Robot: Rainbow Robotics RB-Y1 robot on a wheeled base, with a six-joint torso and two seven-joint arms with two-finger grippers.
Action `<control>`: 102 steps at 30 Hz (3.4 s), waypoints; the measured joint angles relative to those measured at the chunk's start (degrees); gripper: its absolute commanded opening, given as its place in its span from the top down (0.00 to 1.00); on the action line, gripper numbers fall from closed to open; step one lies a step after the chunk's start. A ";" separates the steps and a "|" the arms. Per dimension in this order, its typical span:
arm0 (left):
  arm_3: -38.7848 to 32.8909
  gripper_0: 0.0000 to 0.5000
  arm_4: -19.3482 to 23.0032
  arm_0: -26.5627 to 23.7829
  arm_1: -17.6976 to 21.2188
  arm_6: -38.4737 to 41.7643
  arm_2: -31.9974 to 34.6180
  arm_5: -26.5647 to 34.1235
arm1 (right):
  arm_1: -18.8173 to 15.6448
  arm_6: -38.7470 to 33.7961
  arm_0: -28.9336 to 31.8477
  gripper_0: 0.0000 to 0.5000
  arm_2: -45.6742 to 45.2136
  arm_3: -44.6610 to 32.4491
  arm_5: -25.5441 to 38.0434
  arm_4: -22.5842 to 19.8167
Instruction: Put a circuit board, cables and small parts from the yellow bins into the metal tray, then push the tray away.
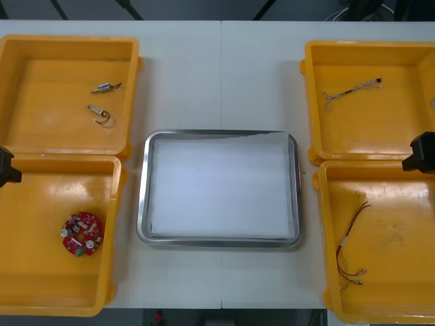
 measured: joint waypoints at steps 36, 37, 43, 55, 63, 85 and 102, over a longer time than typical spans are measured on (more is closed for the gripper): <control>0.00 0.00 0.00 0.00 0.00 0.00 0.00 0.00 | 0.00 0.00 0.00 0.00 0.00 0.00 0.00 0.00; 0.00 0.00 0.00 0.00 0.00 0.00 0.00 0.00 | 0.00 0.00 0.00 0.00 0.00 0.00 0.00 0.00; 0.00 0.00 0.00 0.00 0.00 0.00 0.00 0.00 | 0.00 0.00 0.00 0.00 0.00 0.00 0.00 0.00; 0.00 0.00 0.00 0.00 0.00 0.00 0.00 0.00 | 0.00 0.00 0.00 0.00 0.00 0.00 0.00 0.00; 0.00 0.00 0.00 0.00 0.00 0.00 0.00 0.00 | 0.00 0.00 0.00 0.00 0.00 0.00 0.00 0.00; 0.00 0.00 0.00 0.00 0.00 0.00 0.00 0.00 | 0.00 0.00 0.00 0.00 0.00 0.00 0.00 0.00; 0.00 0.00 0.00 0.00 0.00 0.00 0.00 0.00 | 0.00 0.00 0.00 0.00 0.00 0.00 0.00 0.00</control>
